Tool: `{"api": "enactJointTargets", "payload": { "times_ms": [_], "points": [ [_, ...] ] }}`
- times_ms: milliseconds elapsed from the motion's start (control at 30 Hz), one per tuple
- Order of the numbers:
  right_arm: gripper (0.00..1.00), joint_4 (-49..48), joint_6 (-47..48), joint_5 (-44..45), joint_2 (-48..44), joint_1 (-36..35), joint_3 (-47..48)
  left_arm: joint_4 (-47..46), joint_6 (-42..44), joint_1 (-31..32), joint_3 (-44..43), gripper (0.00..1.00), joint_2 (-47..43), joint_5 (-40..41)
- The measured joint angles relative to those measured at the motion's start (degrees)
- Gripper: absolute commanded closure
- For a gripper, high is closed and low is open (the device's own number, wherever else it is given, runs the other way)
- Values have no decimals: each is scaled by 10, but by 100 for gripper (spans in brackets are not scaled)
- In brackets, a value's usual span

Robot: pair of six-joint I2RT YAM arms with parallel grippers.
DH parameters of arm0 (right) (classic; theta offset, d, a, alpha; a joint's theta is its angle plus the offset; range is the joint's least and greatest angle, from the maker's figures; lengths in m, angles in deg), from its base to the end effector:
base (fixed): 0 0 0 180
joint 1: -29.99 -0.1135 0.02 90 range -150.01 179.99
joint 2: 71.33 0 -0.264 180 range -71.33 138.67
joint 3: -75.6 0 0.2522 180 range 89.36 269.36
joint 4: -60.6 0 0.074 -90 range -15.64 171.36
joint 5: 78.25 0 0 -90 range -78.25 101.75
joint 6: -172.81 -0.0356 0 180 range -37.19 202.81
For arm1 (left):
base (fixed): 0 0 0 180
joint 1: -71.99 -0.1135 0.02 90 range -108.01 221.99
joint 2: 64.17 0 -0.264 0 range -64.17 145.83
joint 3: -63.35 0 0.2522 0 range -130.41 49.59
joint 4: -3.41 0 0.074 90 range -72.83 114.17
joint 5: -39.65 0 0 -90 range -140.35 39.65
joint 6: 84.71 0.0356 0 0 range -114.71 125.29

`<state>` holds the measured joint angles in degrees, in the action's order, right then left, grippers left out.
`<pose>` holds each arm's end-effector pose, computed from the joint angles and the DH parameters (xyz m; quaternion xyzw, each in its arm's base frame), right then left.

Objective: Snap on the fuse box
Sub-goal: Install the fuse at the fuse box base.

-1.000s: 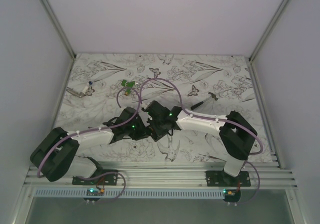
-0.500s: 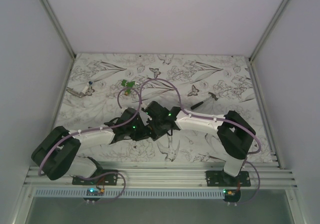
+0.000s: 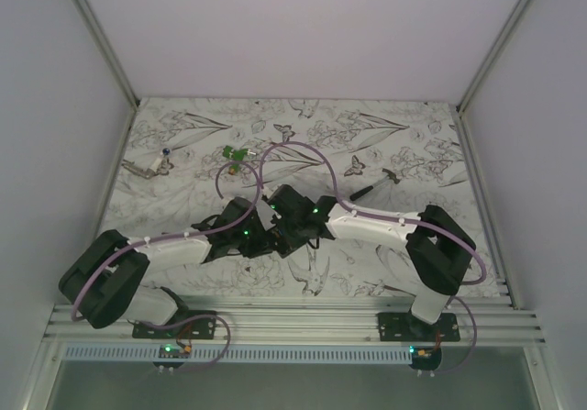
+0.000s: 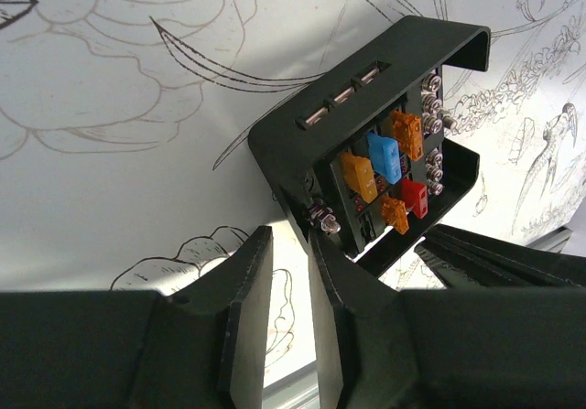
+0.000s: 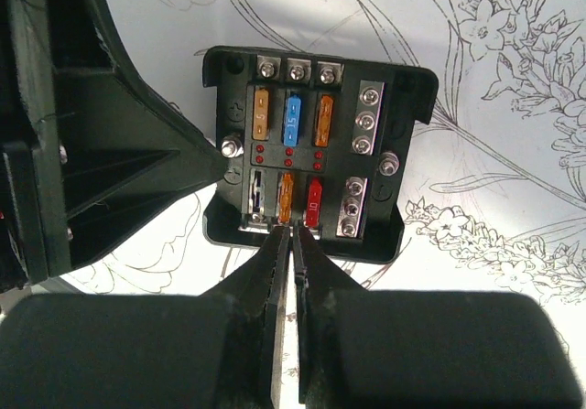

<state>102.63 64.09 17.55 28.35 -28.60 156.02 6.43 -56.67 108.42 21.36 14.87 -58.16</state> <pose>0.1881 0.3011 0.1946 -0.3181 0.9138 0.1164 0.2240 0.2021 -0.1551 0.1504 -0.1718 0.8885 -0.3591 0.2284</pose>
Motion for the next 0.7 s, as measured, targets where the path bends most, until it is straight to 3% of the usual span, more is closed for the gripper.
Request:
{"api": "enactJointTargets", "payload": {
  "times_ms": [367, 700],
  "points": [
    [90, -11, -2, 1, 4, 0, 0, 0, 0, 0, 0, 75, 1, 0],
    [98, -8, -6, -3, 30, 0, 9, 0, 0, 0, 0, 75, 1, 0]
  ]
}}
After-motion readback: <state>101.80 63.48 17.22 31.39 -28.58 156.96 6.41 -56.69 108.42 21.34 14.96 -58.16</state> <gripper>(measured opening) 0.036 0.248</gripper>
